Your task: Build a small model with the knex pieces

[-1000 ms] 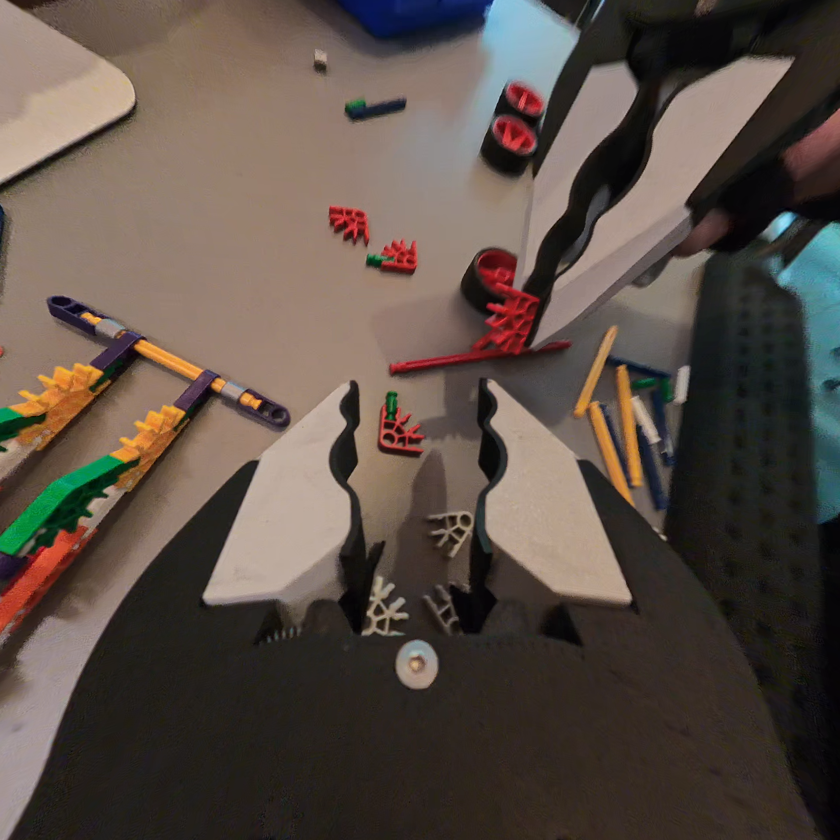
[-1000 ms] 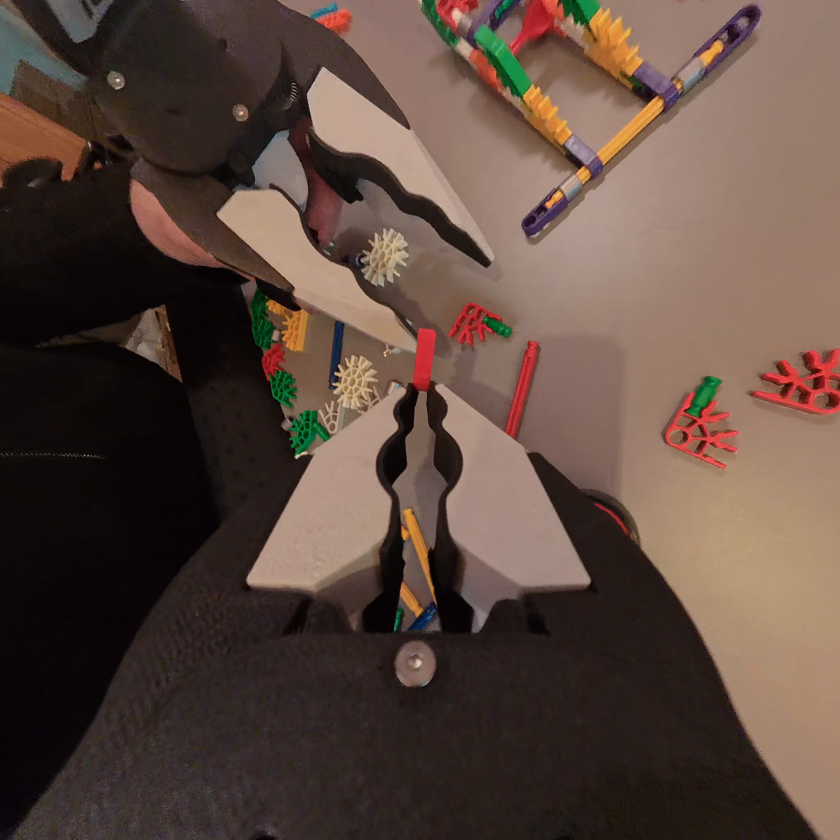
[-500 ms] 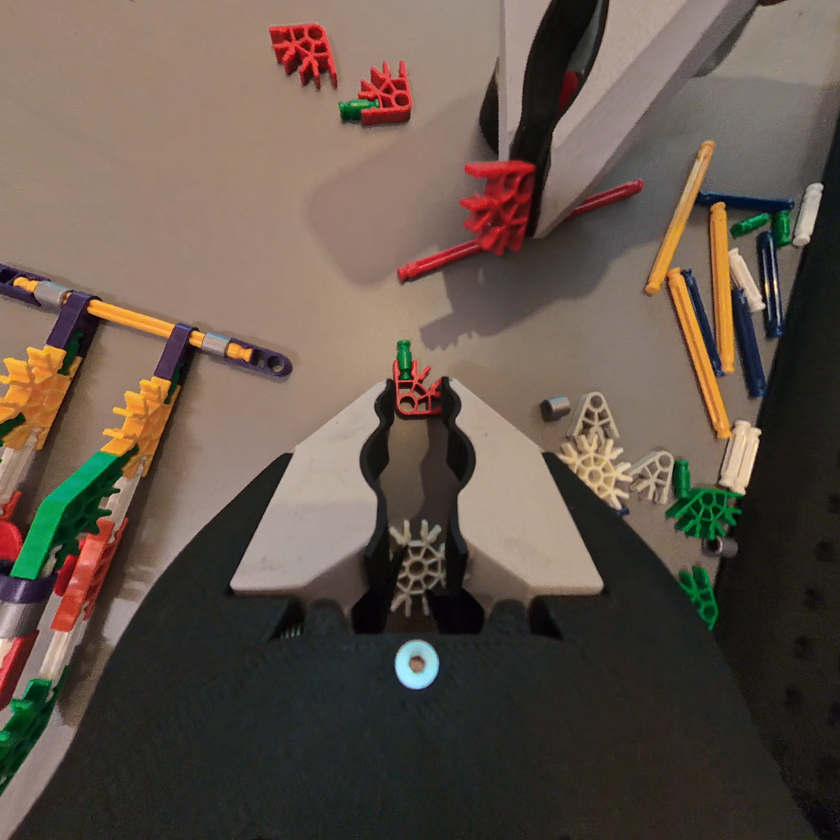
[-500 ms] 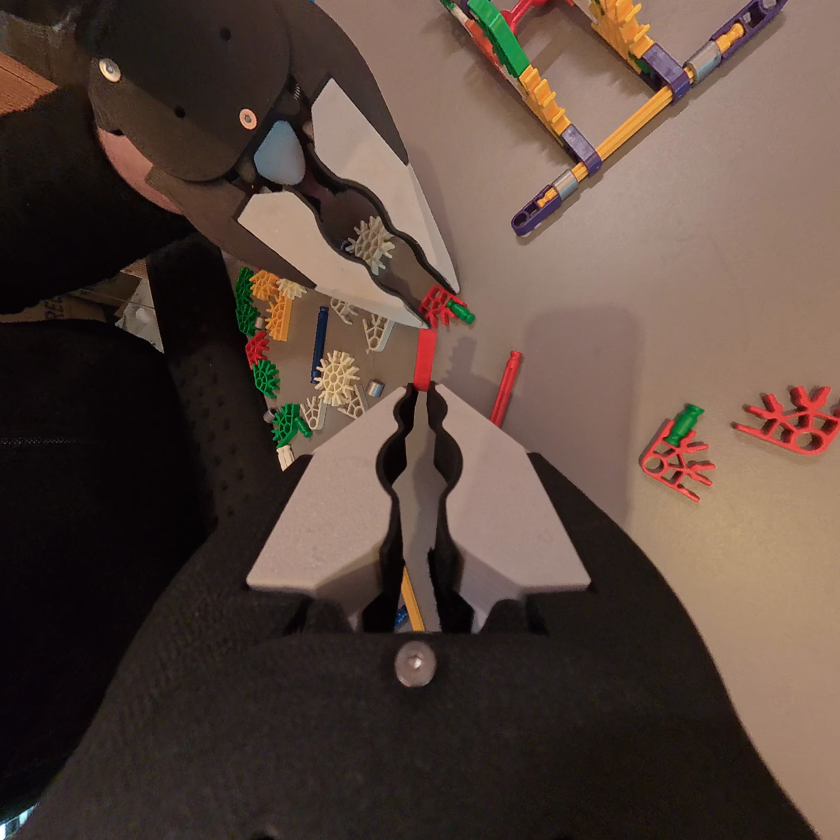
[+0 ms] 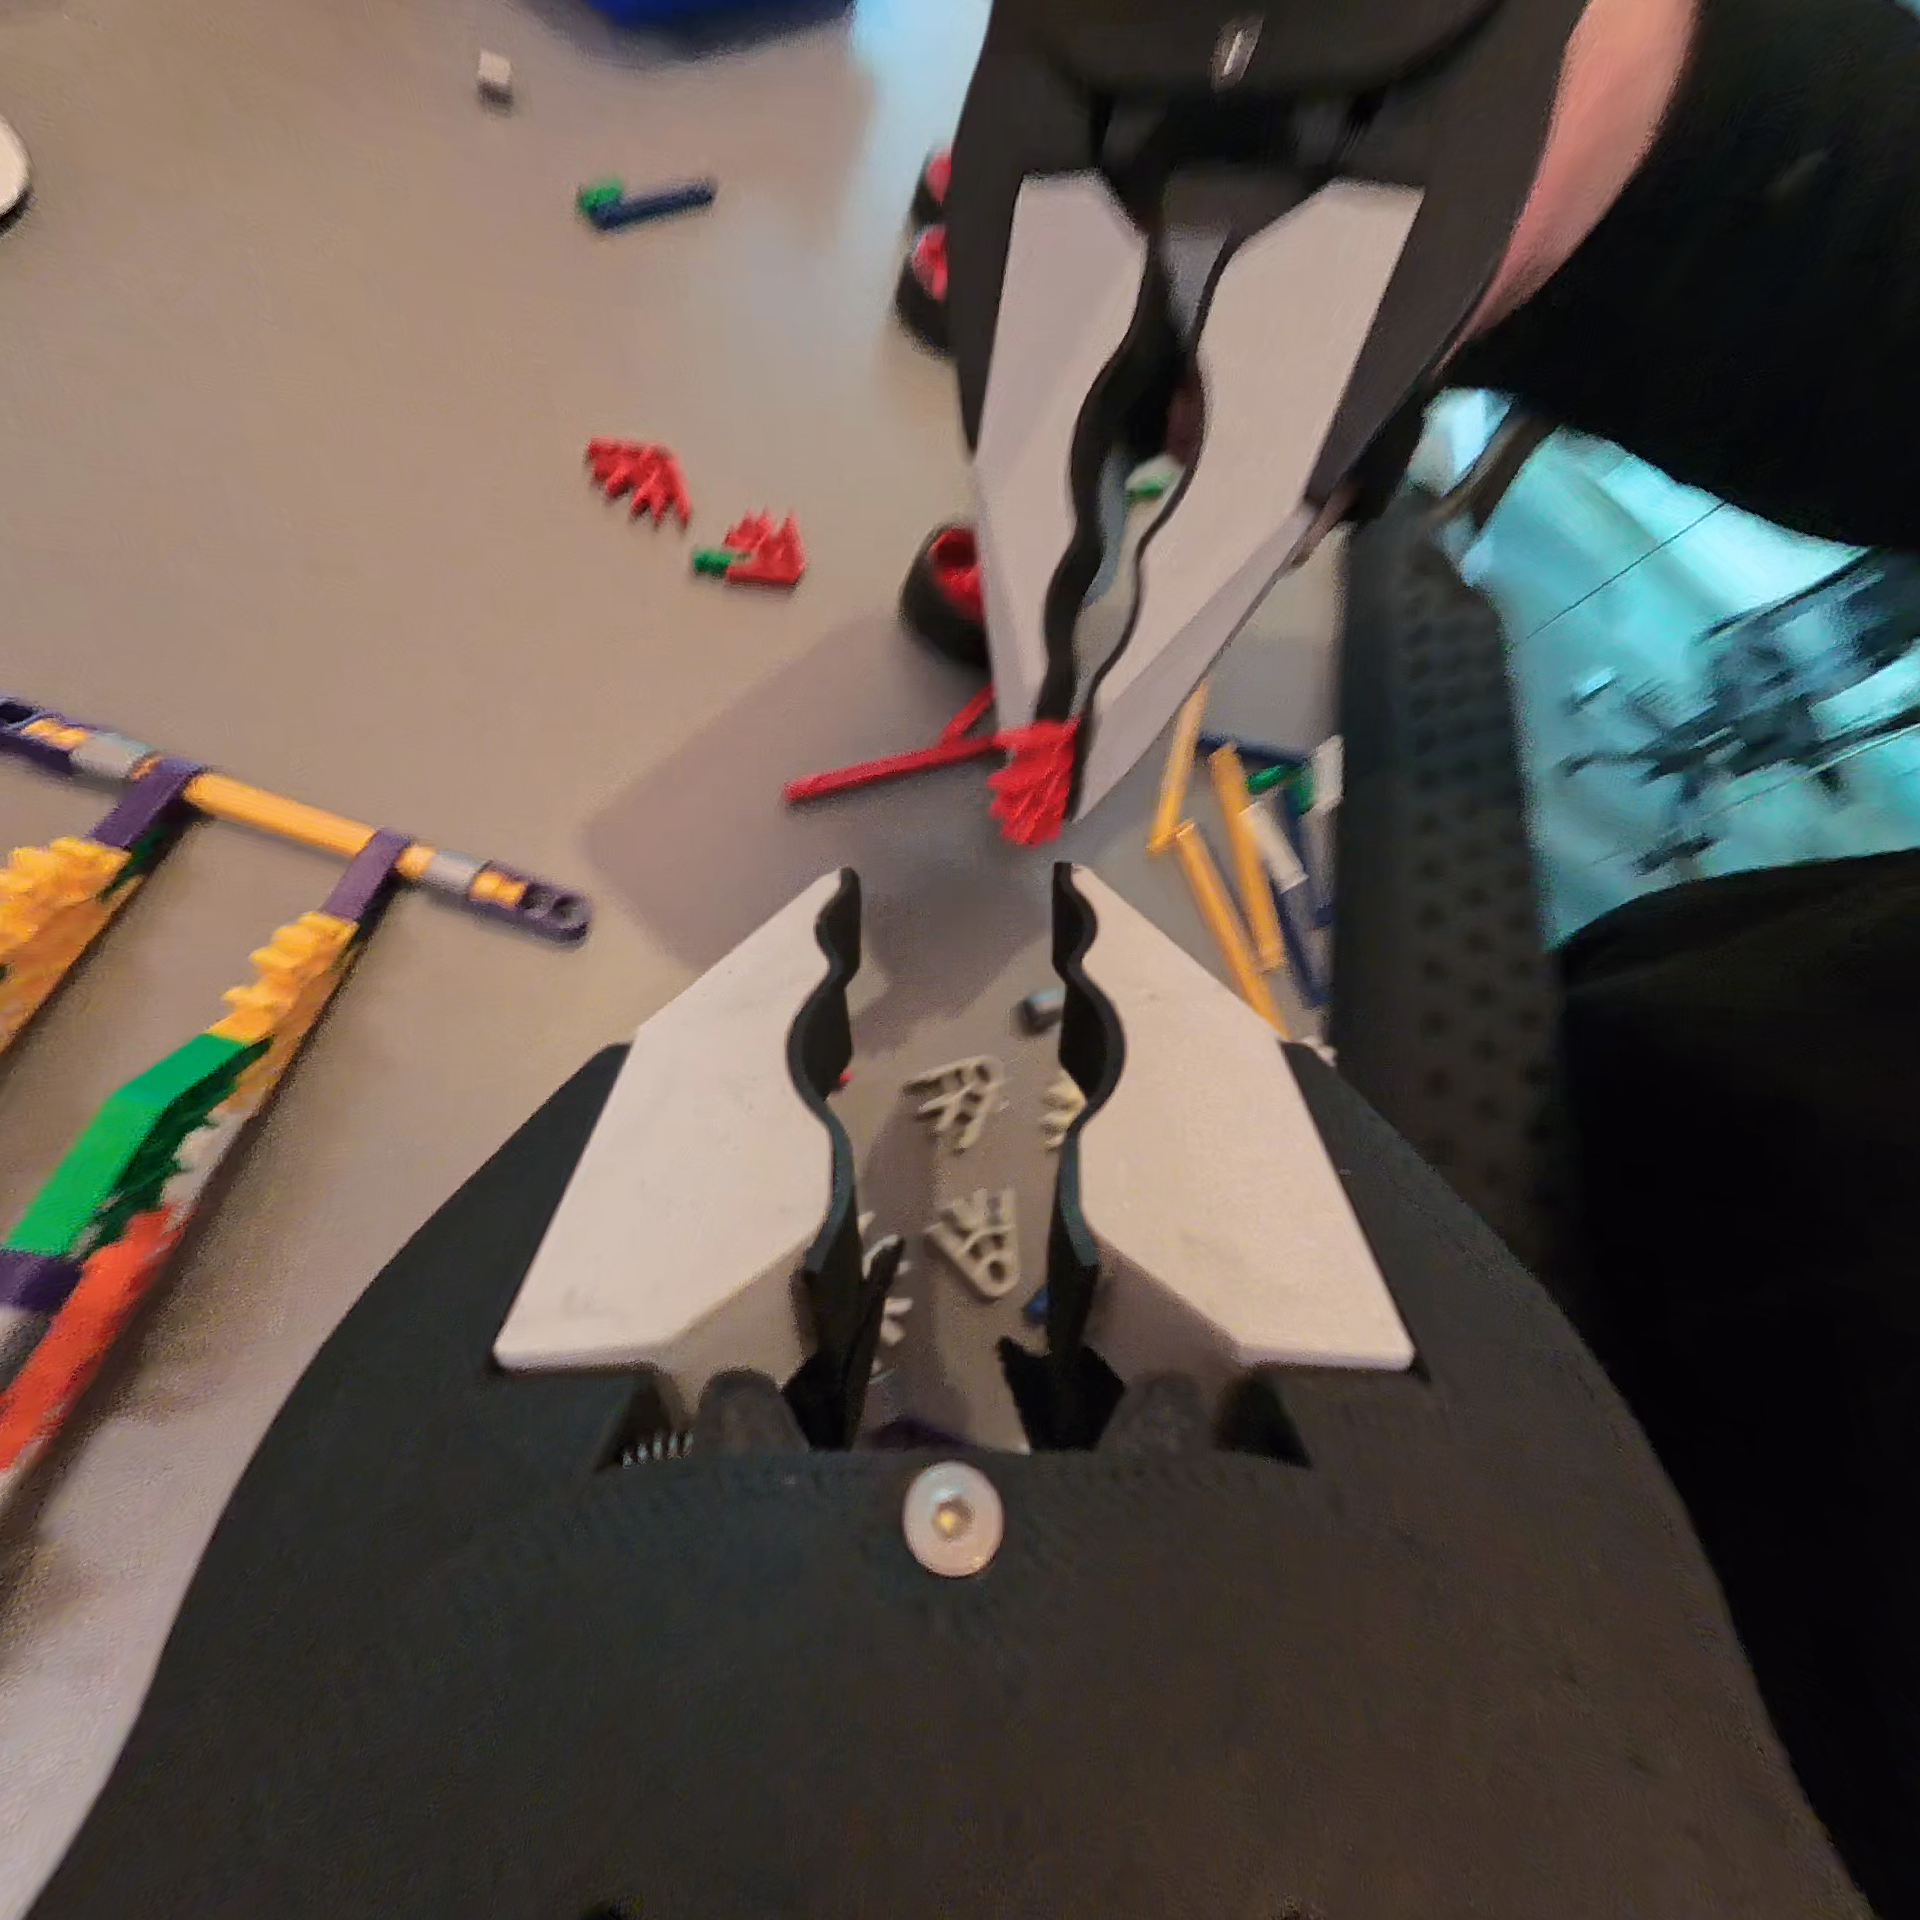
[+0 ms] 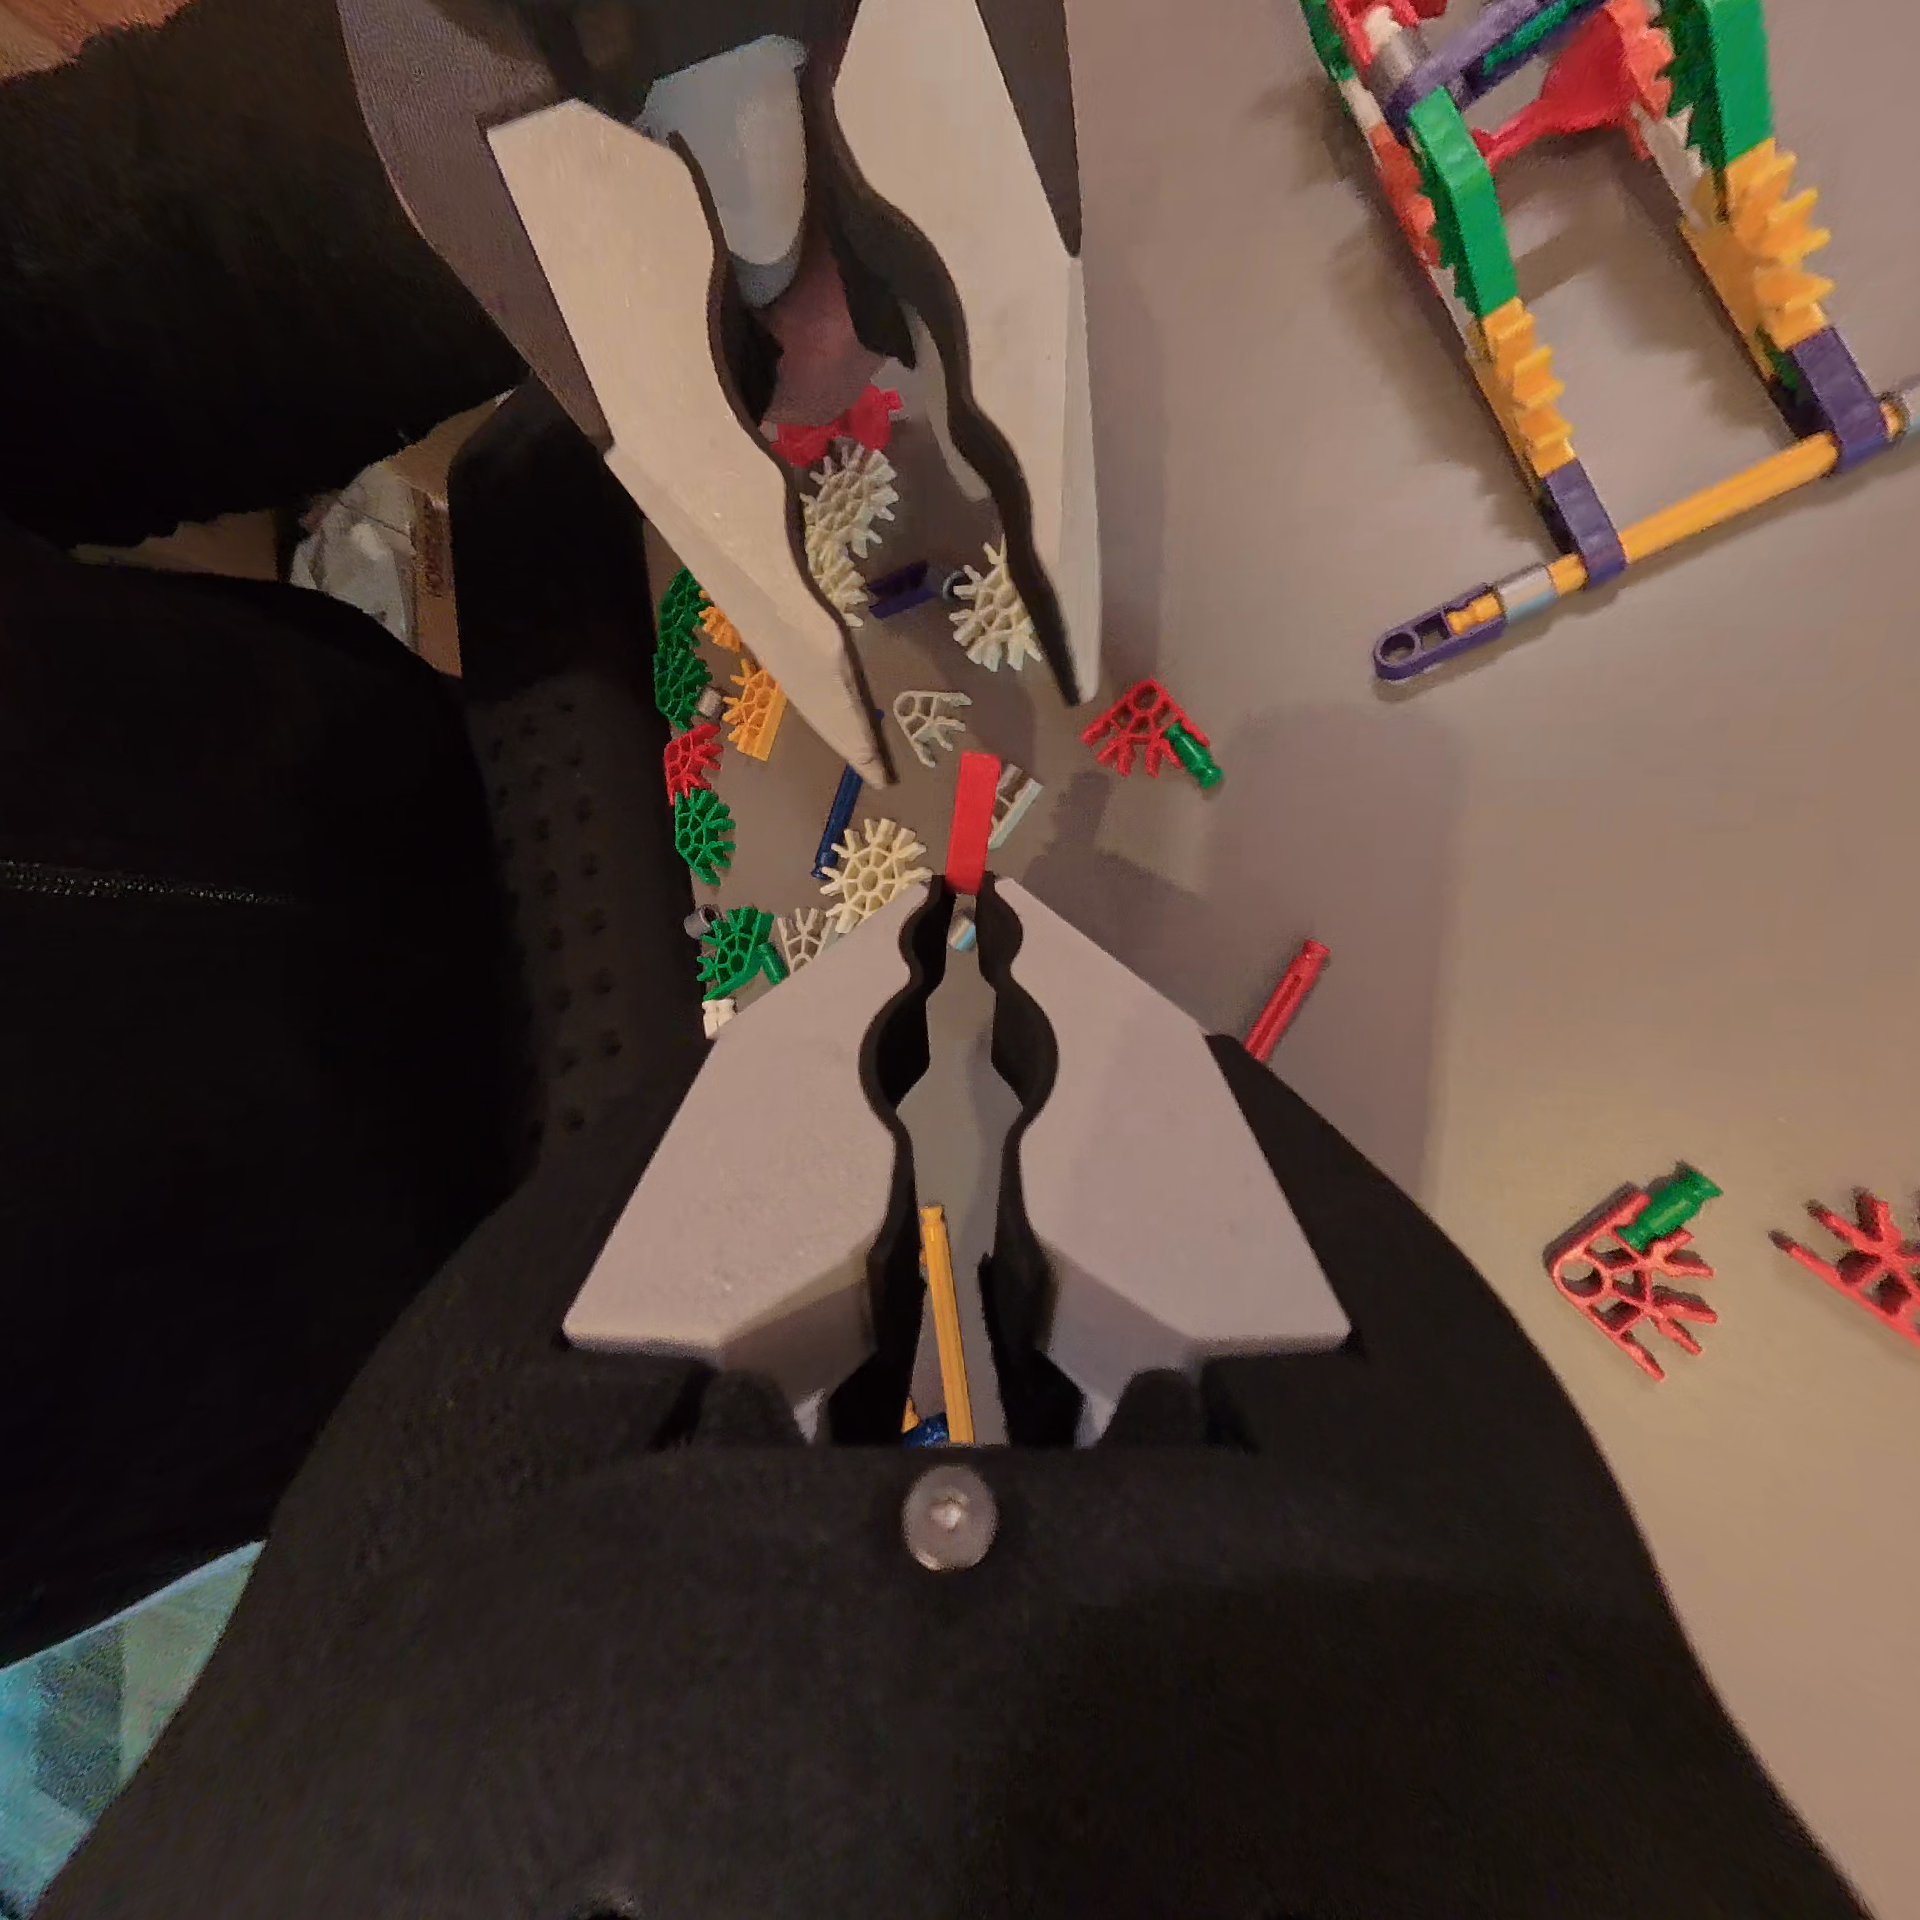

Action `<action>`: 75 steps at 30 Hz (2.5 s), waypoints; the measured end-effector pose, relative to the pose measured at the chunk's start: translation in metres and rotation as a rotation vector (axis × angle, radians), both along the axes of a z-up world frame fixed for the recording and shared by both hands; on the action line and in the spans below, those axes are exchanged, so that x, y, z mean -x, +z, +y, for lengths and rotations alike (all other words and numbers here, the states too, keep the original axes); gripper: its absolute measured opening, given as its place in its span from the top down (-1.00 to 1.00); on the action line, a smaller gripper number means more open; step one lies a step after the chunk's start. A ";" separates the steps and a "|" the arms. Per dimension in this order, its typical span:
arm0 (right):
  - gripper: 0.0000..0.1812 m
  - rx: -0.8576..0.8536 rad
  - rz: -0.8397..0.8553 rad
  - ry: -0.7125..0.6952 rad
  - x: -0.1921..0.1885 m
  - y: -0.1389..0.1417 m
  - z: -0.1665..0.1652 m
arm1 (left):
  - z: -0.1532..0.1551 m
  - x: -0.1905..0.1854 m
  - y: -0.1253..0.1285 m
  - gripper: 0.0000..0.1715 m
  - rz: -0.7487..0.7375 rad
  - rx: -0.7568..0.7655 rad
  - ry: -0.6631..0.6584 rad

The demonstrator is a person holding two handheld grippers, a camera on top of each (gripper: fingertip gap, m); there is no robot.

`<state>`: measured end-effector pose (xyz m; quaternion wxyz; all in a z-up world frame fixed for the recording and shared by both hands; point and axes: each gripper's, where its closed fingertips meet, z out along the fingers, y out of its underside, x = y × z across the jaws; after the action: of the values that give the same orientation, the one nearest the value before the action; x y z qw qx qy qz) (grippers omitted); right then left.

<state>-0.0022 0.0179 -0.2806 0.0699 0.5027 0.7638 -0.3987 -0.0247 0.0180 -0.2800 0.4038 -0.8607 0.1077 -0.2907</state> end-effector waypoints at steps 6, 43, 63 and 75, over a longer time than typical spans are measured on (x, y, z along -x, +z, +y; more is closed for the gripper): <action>0.98 -0.048 0.025 0.090 -0.005 0.015 -0.015 | -0.007 -0.022 0.032 0.84 -0.257 -0.073 -0.038; 0.97 0.057 -0.157 -0.160 0.019 -0.017 0.002 | -0.014 0.011 -0.019 0.67 0.092 0.012 0.161; 0.96 0.045 -0.457 0.006 0.029 -0.058 0.012 | -0.007 0.019 -0.064 0.84 0.444 0.140 0.018; 0.89 0.030 -0.509 0.049 0.037 -0.060 0.014 | -0.007 0.018 -0.064 0.84 0.436 0.142 -0.019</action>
<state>-0.0392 0.0320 -0.3402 0.2771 0.5672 0.7275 -0.2688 -0.0428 0.0114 -0.3440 0.3065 -0.9284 0.1799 -0.1085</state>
